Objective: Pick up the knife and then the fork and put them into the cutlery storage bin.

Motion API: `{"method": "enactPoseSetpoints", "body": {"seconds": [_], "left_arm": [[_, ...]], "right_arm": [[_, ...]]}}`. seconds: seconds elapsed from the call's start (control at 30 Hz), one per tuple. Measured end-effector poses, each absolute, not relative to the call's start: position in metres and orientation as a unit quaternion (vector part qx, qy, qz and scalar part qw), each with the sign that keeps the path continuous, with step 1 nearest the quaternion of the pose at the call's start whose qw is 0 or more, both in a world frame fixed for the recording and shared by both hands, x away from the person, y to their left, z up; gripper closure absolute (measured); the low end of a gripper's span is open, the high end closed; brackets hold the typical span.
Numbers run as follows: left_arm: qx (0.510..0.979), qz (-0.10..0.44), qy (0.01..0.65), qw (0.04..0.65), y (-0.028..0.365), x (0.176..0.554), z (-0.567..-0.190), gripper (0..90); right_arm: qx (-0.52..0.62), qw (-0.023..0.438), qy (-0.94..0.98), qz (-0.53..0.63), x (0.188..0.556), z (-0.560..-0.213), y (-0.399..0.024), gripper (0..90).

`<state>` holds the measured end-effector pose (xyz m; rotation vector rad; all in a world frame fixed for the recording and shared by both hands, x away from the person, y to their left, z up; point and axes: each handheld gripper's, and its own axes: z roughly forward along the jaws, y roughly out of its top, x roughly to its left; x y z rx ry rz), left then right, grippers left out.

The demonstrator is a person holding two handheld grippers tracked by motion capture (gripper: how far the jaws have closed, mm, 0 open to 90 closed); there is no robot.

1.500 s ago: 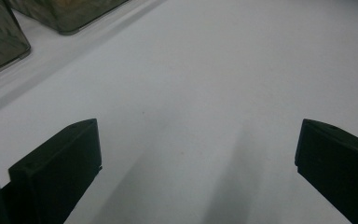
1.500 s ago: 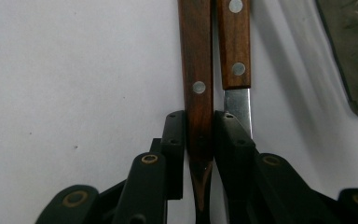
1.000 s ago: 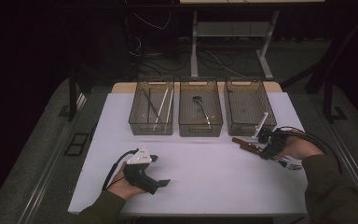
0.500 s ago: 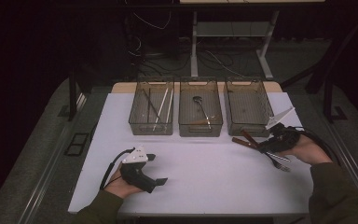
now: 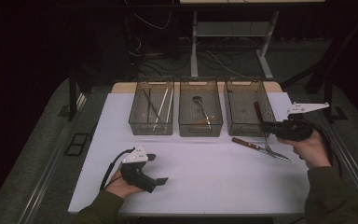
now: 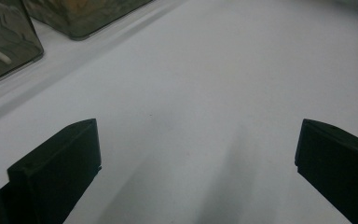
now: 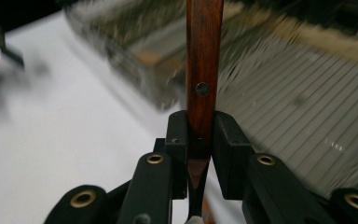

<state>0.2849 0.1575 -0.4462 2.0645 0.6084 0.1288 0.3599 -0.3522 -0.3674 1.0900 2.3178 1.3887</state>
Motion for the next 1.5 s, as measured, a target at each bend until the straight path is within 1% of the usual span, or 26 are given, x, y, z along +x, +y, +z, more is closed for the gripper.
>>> {"method": "enactPoseSetpoints", "body": {"seconds": [0.17,0.4,0.6,0.77,0.93,1.23,1.4,1.47,1.5], "left_arm": [[0.844,0.053,0.247,0.472,0.156,0.285,-0.446,0.0],[0.844,0.055,0.247,0.473,0.156,0.285,-0.446,0.0],[0.841,0.056,0.249,0.478,0.156,0.285,-0.445,0.0],[0.839,0.054,0.249,0.481,0.157,0.285,-0.445,0.0],[0.839,0.054,0.249,0.481,0.157,0.285,-0.445,0.0],[0.840,0.053,0.247,0.480,0.155,0.285,-0.445,0.0],[0.840,0.054,0.246,0.480,0.155,0.285,-0.446,0.0],[0.839,0.055,0.247,0.482,0.155,0.285,-0.445,0.0],[0.839,0.055,0.246,0.482,0.155,0.285,-0.445,0.0]], "right_arm": [[0.397,0.154,0.752,0.503,0.365,-0.348,-0.357,77.4],[0.421,0.195,0.728,0.504,0.389,-0.323,-0.354,77.4],[0.446,0.227,0.712,0.493,0.416,-0.321,-0.348,77.4],[0.470,0.233,0.707,0.474,0.435,-0.336,-0.346,77.4],[0.483,0.231,0.717,0.447,0.445,-0.354,-0.343,77.4],[0.502,0.208,0.735,0.406,0.449,-0.380,-0.343,77.3],[0.506,0.202,0.738,0.399,0.447,-0.388,-0.347,76.9],[0.504,0.199,0.739,0.400,0.448,-0.389,-0.347,75.9],[0.502,0.202,0.741,0.396,0.448,-0.389,-0.346,71.6]]}}
